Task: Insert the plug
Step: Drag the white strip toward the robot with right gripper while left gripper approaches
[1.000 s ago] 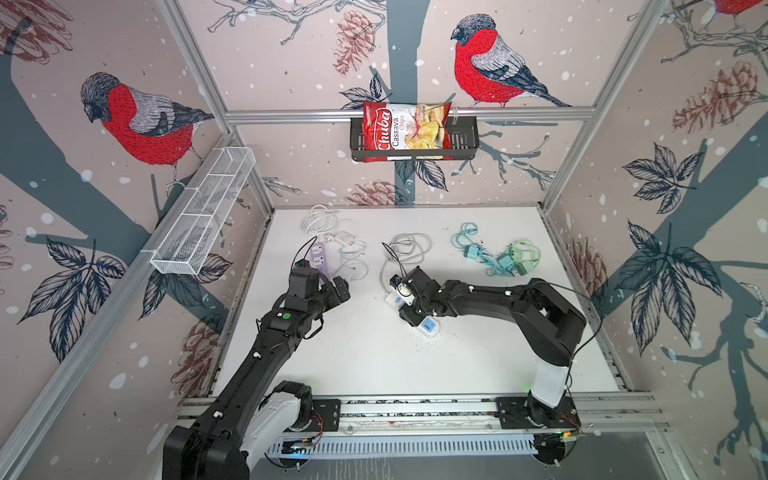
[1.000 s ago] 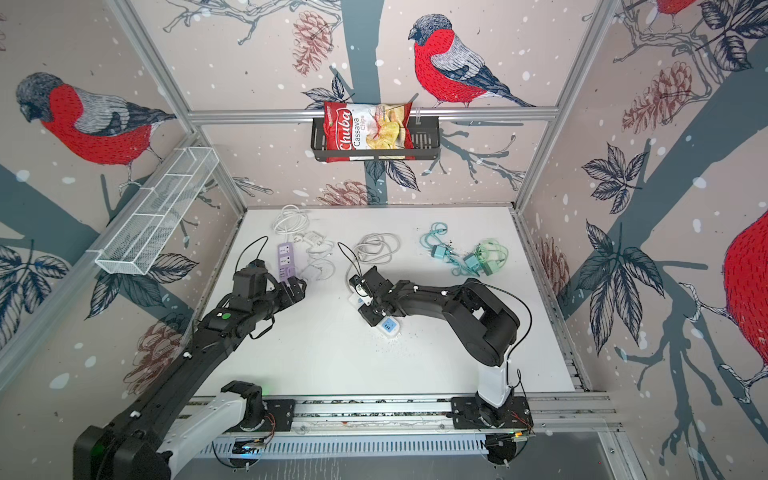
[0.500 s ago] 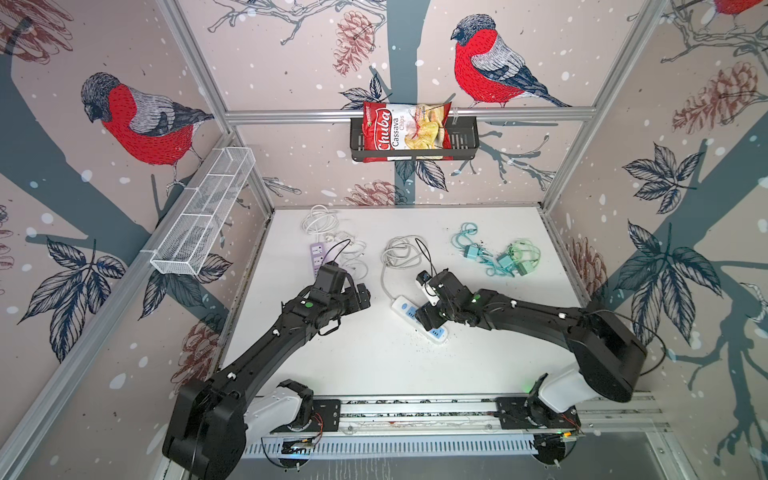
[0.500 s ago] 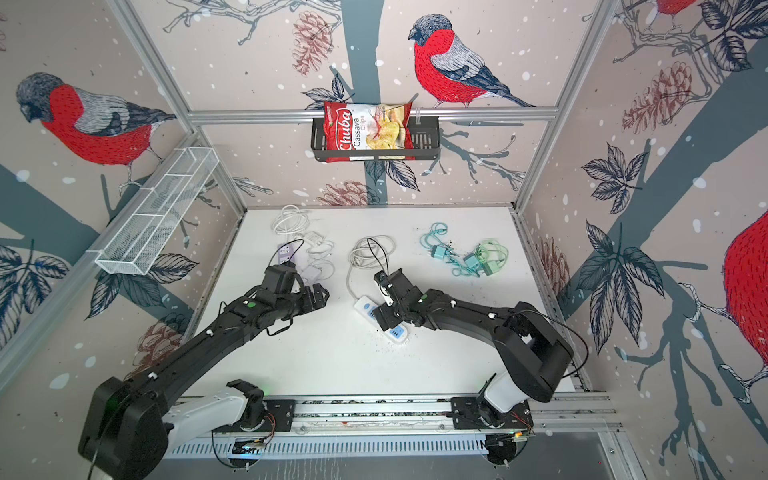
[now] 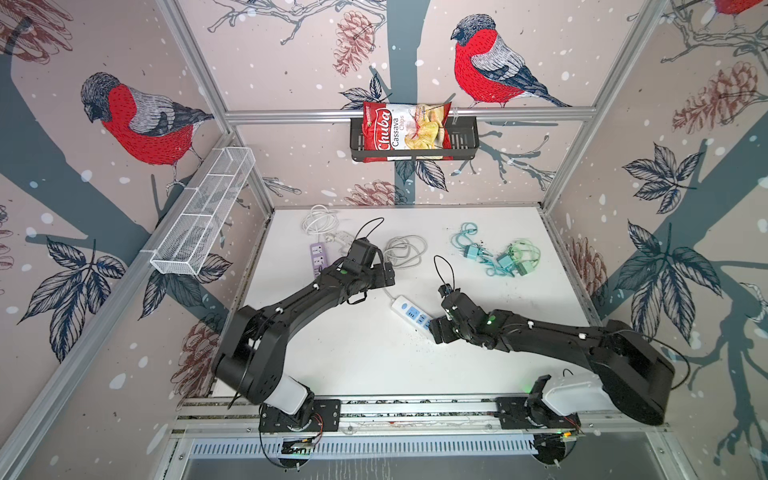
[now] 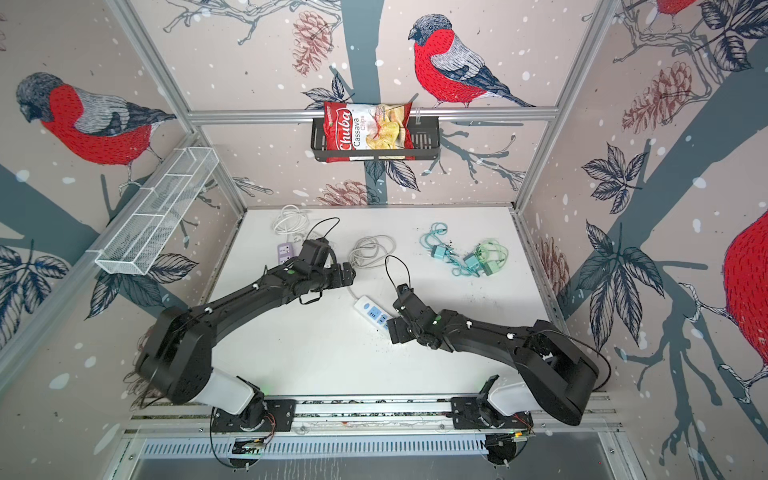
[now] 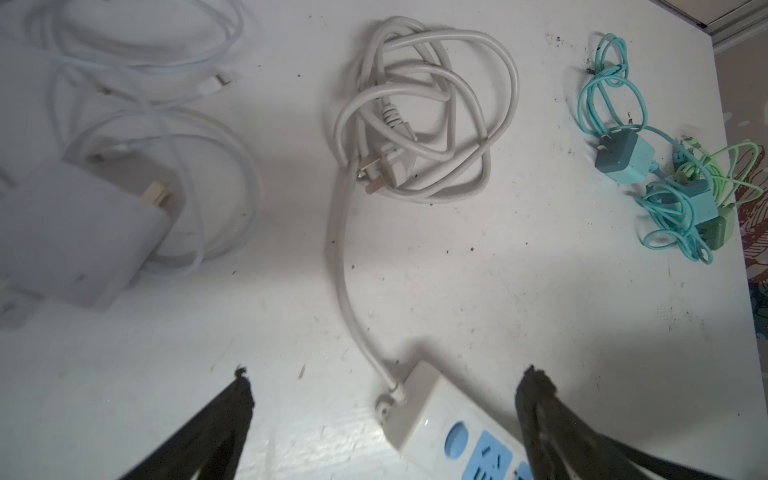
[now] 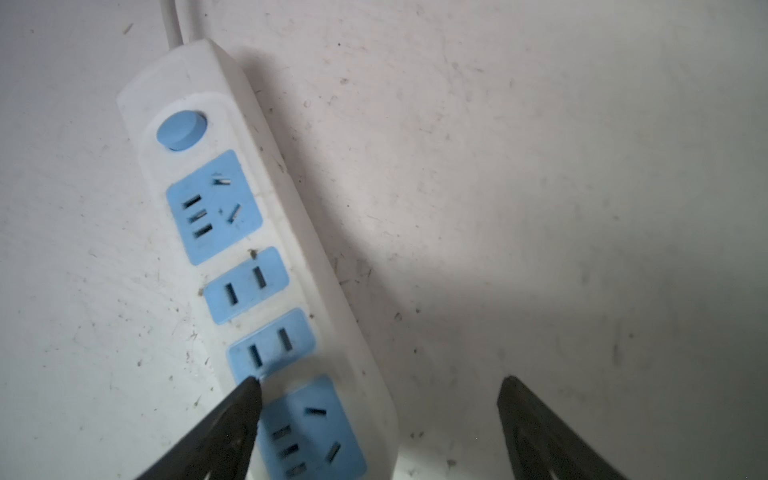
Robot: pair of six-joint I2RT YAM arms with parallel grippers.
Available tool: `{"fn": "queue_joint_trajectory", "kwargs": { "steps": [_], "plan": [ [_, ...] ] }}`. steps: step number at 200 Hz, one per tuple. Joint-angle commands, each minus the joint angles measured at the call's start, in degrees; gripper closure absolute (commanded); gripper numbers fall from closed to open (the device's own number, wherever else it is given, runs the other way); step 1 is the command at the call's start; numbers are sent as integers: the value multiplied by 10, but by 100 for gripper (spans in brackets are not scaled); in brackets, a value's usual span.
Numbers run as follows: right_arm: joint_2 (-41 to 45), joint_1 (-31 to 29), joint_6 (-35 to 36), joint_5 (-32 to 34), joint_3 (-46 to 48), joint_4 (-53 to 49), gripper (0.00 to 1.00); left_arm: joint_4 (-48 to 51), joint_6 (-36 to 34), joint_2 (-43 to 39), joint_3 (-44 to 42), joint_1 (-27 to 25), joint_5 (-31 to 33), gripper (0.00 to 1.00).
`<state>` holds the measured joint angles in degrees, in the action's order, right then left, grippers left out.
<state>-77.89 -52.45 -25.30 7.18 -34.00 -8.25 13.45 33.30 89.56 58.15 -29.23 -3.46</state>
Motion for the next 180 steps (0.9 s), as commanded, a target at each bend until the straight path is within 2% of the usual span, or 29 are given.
{"fn": "queue_joint_trajectory", "kwargs": {
  "steps": [1,28,57,93,122,153,180],
  "plan": [
    [22,-11,-62,14,25,13,11,-60,-37,54,35,-1,-43,4],
    [52,-33,-86,15,38,20,11,-90,-52,118,76,-8,-65,12],
    [59,-60,-101,19,37,13,11,-111,-60,154,92,-22,-73,15],
    [4,-65,-173,91,19,-67,11,-126,-73,196,88,-29,-73,17],
    [-23,-64,-192,92,26,-52,10,-123,-90,204,73,-29,-55,17],
    [-17,-19,-214,99,23,-71,11,-111,-89,200,44,-29,-55,21],
    [33,64,-218,68,39,-76,10,-120,-77,176,-14,-28,-52,21]
  ]
}}
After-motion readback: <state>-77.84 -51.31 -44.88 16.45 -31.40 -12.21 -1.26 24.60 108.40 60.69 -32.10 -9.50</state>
